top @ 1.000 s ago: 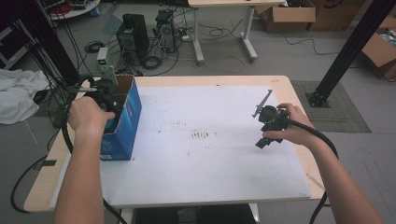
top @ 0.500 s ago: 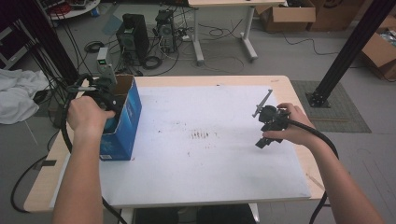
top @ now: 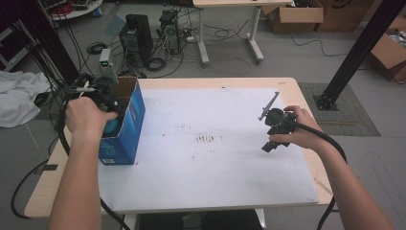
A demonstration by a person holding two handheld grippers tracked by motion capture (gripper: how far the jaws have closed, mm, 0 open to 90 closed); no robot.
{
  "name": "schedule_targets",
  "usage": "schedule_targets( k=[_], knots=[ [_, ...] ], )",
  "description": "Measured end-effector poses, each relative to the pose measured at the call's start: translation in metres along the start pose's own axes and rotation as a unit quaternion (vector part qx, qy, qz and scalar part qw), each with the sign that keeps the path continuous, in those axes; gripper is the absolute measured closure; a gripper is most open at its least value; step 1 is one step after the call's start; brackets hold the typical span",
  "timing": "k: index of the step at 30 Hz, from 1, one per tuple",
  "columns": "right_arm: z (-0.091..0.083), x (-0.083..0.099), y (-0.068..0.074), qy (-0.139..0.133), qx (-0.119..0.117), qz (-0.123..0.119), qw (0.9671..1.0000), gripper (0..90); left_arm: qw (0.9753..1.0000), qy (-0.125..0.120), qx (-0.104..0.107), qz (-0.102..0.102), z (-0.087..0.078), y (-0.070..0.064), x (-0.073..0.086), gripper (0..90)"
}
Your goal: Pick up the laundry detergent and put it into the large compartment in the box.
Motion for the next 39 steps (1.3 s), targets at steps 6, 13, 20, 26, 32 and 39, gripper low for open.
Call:
schedule_targets(
  k=[6,13,20,26,32,39],
  knots=[
    [-0.002,-0.001,0.001,-0.002,0.0,0.0,1.0,24.1,0.9998,-0.013,0.003,0.012,-0.018,-0.002,0.006,24.4],
    [-0.004,-0.003,0.003,-0.002,0.0,-0.002,1.0,24.2,0.9978,-0.05,0.016,0.04,-0.039,-0.008,0.016,22.3],
    [-0.009,-0.002,0.004,-0.004,0.003,-0.001,1.0,24.2,0.9936,-0.072,0.014,0.086,-0.056,-0.029,0.024,18.0],
    [-0.013,-0.002,0.006,0.0,0.001,0.004,1.0,24.0,0.9854,-0.09,0.005,0.145,-0.061,-0.063,0.026,16.7],
    [-0.015,-0.004,0.007,0.002,0.003,0.003,1.0,23.3,0.9758,-0.088,-0.007,0.2,-0.056,-0.104,0.023,16.0],
    [-0.016,-0.005,0.006,0.004,0.002,0.002,1.0,22.2,0.9603,-0.092,-0.019,0.263,-0.044,-0.151,0.02,15.6]
  ],
)
Point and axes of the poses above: each handheld gripper's, and its own axes: z roughly forward along the jaws, x roughly out of its underside, y roughly to its left, the point moved 3 cm from there along z, roughly forward along the jaws, and after that the axes turned 14 degrees about y, right-handed, at the moved point
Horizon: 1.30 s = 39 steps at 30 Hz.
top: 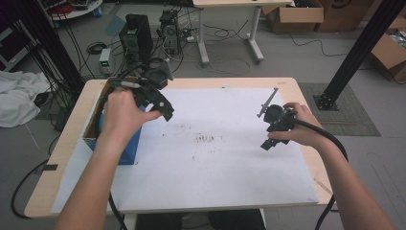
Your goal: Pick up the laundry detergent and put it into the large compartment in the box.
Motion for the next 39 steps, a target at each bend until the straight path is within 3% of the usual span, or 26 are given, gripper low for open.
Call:
schedule_targets(
  k=[1,3,7,17,27,39],
  knots=[
    [0.0,0.0,0.0,0.001,0.0,0.0,1.0,22.1,1.0,0.0,0.0,0.0,0.0,0.0,0.0,15.5],
    [-0.001,0.0,-0.001,0.001,0.001,0.001,1.0,21.8,0.9997,0.0,0.007,0.024,0.009,-0.016,-0.01,15.5],
    [-0.001,0.0,-0.002,0.0,0.002,0.003,1.0,20.9,0.9985,0.001,0.006,0.055,0.024,-0.034,-0.022,15.6],
    [0.001,0.004,-0.003,0.0,0.0,0.005,1.0,20.5,0.996,0.018,0.011,0.087,0.055,-0.062,-0.04,15.4],
    [0.002,0.007,-0.005,0.0,-0.001,0.007,1.0,20.5,0.9952,0.016,0.01,0.096,0.062,-0.07,-0.046,15.3],
    [0.003,0.005,-0.004,0.003,-0.001,0.006,1.0,20.4,0.9958,0.012,0.008,0.09,0.059,-0.066,-0.043,15.0]
  ],
)
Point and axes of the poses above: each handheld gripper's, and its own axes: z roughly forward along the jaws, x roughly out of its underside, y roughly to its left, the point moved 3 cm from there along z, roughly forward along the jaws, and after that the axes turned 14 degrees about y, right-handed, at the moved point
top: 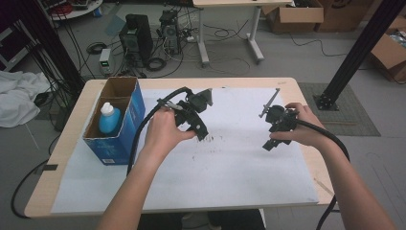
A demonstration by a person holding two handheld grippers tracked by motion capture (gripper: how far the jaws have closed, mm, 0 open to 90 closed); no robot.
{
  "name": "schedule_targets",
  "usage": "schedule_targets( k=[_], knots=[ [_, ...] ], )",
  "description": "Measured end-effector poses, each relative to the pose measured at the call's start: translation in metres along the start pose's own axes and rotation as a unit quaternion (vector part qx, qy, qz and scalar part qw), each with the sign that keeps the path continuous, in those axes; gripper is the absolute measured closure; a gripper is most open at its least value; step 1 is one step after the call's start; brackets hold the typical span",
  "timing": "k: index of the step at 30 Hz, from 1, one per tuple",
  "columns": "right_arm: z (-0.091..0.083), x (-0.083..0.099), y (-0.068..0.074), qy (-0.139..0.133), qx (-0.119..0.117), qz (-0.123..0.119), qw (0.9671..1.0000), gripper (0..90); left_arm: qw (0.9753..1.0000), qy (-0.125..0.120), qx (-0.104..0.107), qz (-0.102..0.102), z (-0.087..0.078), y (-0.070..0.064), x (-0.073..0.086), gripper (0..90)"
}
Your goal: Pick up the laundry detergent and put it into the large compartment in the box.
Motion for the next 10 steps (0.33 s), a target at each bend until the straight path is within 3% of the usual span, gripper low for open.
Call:
schedule_targets(
  k=[10],
  knots=[
    [-0.0008,0.0015,0.0028,0.002,0.0,0.001,1.0,20.4,1.0,-0.001,-0.005,-0.002,-0.0004,-0.0006,0.0004,15.1]
  ],
)
Point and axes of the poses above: each handheld gripper's, and its own axes: z roughly forward along the jaws, x roughly out of its underside, y roughly to its left, the point moved 3 cm from there along z, roughly forward along the jaws, and after that the axes turned 14 degrees about y, right-handed, at the moved point
